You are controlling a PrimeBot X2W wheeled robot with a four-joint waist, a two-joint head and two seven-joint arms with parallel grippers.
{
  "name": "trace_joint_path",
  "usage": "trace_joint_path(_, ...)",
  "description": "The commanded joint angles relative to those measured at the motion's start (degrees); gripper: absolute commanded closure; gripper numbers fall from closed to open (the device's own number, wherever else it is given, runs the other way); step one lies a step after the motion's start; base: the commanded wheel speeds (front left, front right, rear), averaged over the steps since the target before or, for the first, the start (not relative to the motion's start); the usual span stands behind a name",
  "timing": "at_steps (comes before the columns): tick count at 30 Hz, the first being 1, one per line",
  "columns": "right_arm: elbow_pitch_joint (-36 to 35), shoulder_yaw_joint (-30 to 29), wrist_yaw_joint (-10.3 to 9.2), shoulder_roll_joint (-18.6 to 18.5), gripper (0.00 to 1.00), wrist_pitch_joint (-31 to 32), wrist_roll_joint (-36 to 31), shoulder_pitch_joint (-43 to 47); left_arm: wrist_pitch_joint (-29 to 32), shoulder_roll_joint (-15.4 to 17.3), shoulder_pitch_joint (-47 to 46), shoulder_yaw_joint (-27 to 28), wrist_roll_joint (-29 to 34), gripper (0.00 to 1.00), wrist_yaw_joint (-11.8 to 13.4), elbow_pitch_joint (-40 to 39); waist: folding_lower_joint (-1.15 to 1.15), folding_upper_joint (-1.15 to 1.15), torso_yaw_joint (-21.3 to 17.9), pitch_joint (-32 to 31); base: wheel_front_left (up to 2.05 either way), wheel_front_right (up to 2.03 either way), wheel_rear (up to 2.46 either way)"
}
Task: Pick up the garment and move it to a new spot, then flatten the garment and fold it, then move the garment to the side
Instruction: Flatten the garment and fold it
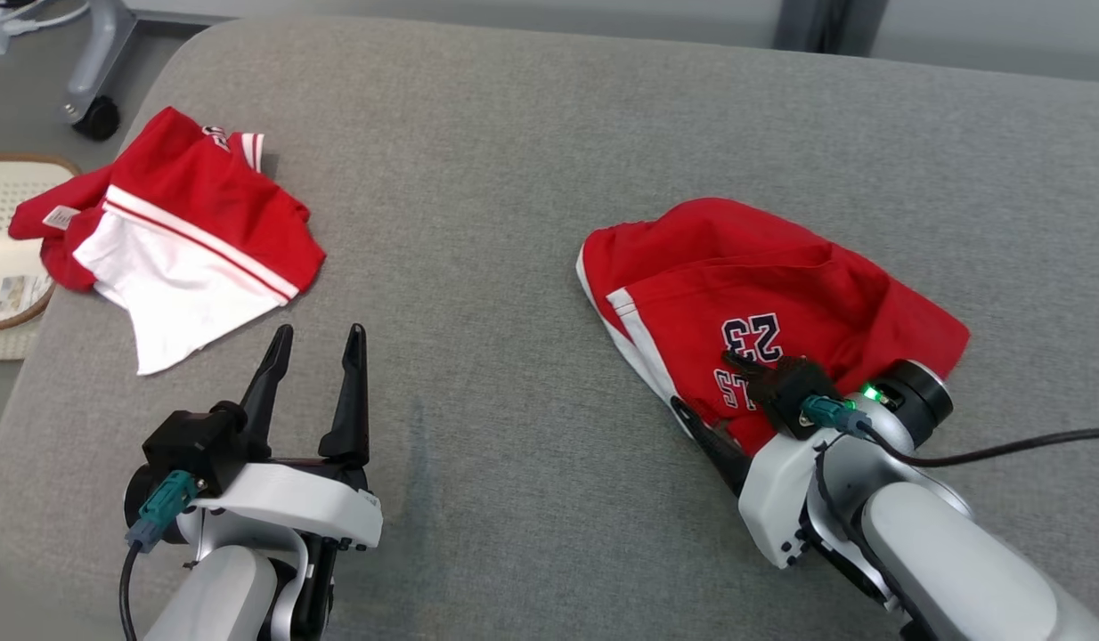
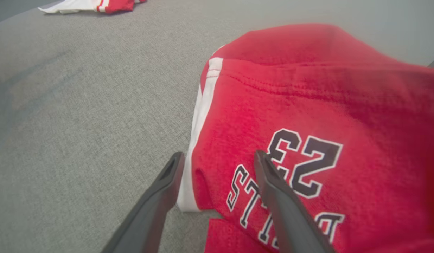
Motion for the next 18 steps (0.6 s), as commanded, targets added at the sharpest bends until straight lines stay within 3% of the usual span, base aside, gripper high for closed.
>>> trace_joint_path(1,0.50,0.19,0.02,-0.47,0.00,0.42,0.46,-0.91,-0.32,-0.05,-1.10,0.30,0.01,0.00,-0.38,0.31,0.00,0.00,1.82,1.76,0.00,0.00,0.00)
trace_joint_path(3,2.06,0.95,0.02,-0.96,0.00,1.04,0.95,-2.15,-0.60,-0.51,-1.47,0.61,0.18,0.00,-1.03,1.20,0.00,0.00,2.38,2.25,0.00,0.00,0.00)
trace_joint_path(4,2.74,1.32,0.02,-1.09,0.12,1.25,1.02,-2.60,-0.63,-0.72,-1.46,0.78,0.33,0.00,-1.32,1.55,0.00,0.00,2.54,2.43,0.00,0.00,0.00)
trace_joint_path(5,3.29,1.78,0.02,-1.10,0.55,1.54,1.47,-3.06,-0.68,-0.93,-1.57,1.00,0.48,0.00,-1.48,1.91,0.00,0.00,2.63,2.59,0.00,0.00,0.00)
trace_joint_path(6,3.86,2.02,0.02,-1.17,0.71,1.65,1.65,-3.43,-0.74,-1.16,-1.72,1.17,0.62,0.00,-1.75,2.24,0.00,0.00,2.69,2.68,0.00,0.00,0.00)
trace_joint_path(7,4.20,2.23,0.02,-1.21,0.98,1.41,1.89,-3.81,-0.82,-1.34,-1.84,1.39,0.84,0.00,-1.93,2.46,0.00,0.00,2.68,2.75,0.00,0.00,0.00)
trace_joint_path(18,0.87,-3.54,0.02,1.80,1.00,-6.99,4.66,-0.09,-0.92,-2.22,-2.10,4.03,3.37,0.00,-3.54,3.42,0.00,0.00,-1.10,2.39,0.00,0.00,0.00)
